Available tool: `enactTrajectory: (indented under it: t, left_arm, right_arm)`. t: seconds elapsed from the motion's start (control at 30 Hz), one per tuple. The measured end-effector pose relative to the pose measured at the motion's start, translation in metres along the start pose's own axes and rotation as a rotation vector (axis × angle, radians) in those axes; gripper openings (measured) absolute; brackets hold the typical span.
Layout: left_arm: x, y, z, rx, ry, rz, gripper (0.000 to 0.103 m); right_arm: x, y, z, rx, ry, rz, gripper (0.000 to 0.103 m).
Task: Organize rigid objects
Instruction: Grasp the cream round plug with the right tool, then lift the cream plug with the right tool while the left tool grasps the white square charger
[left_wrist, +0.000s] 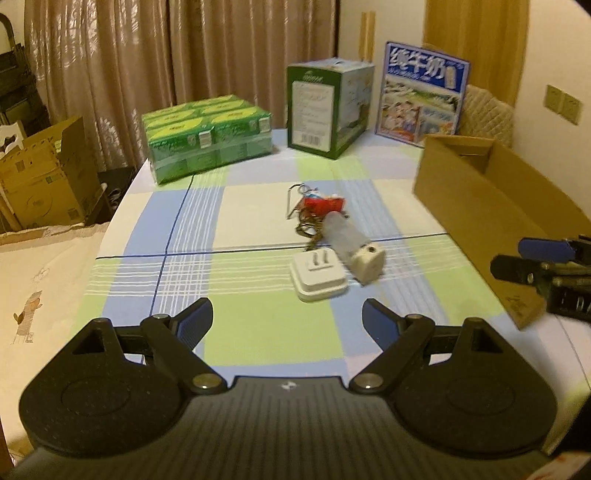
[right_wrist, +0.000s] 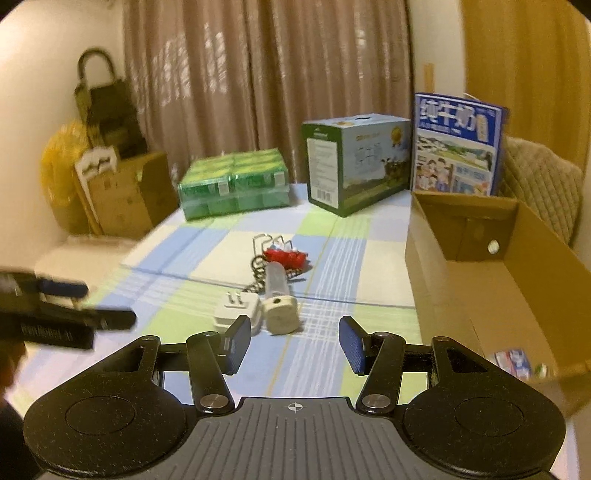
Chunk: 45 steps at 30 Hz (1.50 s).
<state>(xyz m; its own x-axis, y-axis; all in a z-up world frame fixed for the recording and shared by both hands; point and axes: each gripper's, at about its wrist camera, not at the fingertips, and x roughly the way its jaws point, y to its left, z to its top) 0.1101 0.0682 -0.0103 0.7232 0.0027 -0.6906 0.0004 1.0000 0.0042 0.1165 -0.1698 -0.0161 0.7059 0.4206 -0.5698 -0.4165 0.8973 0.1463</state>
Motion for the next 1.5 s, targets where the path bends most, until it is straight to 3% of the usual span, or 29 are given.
enactTrajectory:
  t: [0.23, 0.43, 0.8, 1.1, 1.13, 1.17, 1.5]
  left_arm:
    - [0.056, 0.006, 0.023, -0.013, -0.004, -0.025, 0.086]
    - [0.101, 0.005, 0.017, 0.008, 0.001, 0.002, 0.086]
    - [0.127, 0.015, 0.032, -0.018, -0.007, 0.012, 0.085]
    - [0.136, 0.017, 0.031, -0.05, 0.046, -0.028, 0.085]
    - [0.136, 0.016, 0.031, -0.048, 0.05, -0.032, 0.085]
    - [0.137, 0.016, 0.03, -0.047, 0.055, -0.035, 0.085]
    - [0.143, 0.008, 0.026, -0.025, 0.079, -0.079, 0.085]
  right_arm:
    - [0.067, -0.012, 0.001, -0.048, 0.053, 0.034, 0.05]
    - [0.112, -0.016, -0.004, -0.081, 0.095, 0.056, 0.05]
    - [0.169, -0.006, -0.008, -0.153, 0.151, 0.114, 0.05]
    - [0.193, -0.005, -0.009, -0.162, 0.186, 0.111, 0.049]
    - [0.193, -0.006, -0.01, -0.157, 0.187, 0.11, 0.043]
    - [0.192, -0.007, -0.01, -0.154, 0.188, 0.113, 0.04]
    - [0.165, -0.024, -0.016, -0.074, 0.244, 0.06, 0.039]
